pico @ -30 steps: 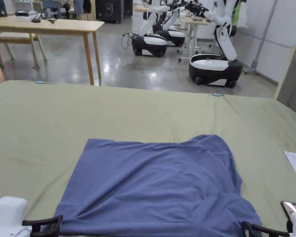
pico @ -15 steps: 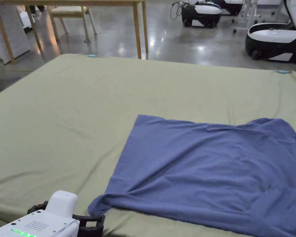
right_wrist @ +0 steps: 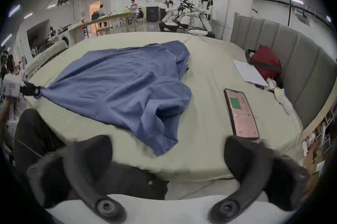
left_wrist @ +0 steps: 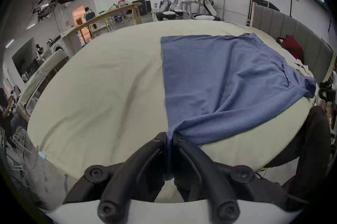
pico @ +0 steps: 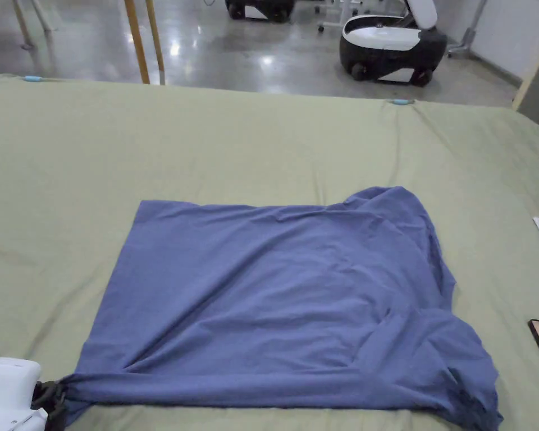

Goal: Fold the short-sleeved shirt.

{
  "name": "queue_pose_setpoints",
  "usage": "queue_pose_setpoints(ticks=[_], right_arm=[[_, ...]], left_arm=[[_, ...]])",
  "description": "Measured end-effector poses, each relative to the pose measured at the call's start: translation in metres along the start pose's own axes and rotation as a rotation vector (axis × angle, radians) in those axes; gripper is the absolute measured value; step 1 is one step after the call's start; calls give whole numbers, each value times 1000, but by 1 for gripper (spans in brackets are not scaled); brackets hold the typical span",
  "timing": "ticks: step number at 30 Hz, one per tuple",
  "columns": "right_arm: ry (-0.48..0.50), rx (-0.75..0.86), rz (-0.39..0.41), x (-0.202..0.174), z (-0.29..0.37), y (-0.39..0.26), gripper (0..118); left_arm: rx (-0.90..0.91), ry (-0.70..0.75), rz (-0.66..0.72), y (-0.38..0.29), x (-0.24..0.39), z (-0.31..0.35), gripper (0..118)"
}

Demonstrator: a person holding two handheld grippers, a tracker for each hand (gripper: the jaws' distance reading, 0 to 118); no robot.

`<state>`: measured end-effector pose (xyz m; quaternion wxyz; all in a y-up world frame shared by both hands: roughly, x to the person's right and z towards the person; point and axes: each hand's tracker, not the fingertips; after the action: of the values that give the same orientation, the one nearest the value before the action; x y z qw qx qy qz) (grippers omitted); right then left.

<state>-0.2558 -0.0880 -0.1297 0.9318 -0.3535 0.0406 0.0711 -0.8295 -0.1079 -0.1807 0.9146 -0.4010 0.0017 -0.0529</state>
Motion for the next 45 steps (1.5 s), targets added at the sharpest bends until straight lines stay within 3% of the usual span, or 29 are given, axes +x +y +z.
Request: queue_pose_setpoints(ticks=[1,6,7,8,9,10,18,22,25,30,33,36,37,38,39,40,41,45], right_arm=[[-1,48,32,0,-3,-3,118],[58,-29,40,-1,-29,-1,116],[105,-43,18,1,-35,-1,100],[137,-52,-9,4,-41,0,67],[149,-59,-47,7,-49,1,21],[118,-80,-66,8,-51,1,4],[158,87,-190,32,-5,39,4],[128,171,-163,38,1,91,4],[130,179,-189,44,-24,138,4],[60,103,-148,27,-98,188,4],[55,-31,-157,22,-150,184,4],[32,-48,-165,30,-177,171,4],[35,-47,-170,32,-176,169,5],[45,-40,-178,36,-172,166,14],[36,-30,-175,36,-165,164,38],[10,-19,-159,35,-156,164,86],[2,-15,-134,33,-146,163,107],[57,53,-12,19,-85,140,111]], left_arm=[[2,9,-1,0,0,0,5],[-20,-35,40,-4,1,-1,5],[-25,-29,32,-4,1,-1,5],[-26,-28,32,-4,1,-1,5],[-27,-27,33,-4,1,-1,5],[-33,-28,35,-5,1,-1,5],[28,-16,-13,29,-3,34,5],[123,4,-65,87,-9,41,5],[119,47,-142,136,-4,21,5],[-13,50,-175,193,5,-57,5],[-144,44,-190,195,13,-105,5],[-164,57,-204,186,18,-123,6],[-153,56,-176,183,16,-120,13],[-126,43,-124,182,14,-114,39],[-101,32,-78,180,11,-105,80],[-85,27,-61,178,4,-100,113],[-54,25,-61,174,5,-86,113],[102,-20,-45,132,10,-14,113]])
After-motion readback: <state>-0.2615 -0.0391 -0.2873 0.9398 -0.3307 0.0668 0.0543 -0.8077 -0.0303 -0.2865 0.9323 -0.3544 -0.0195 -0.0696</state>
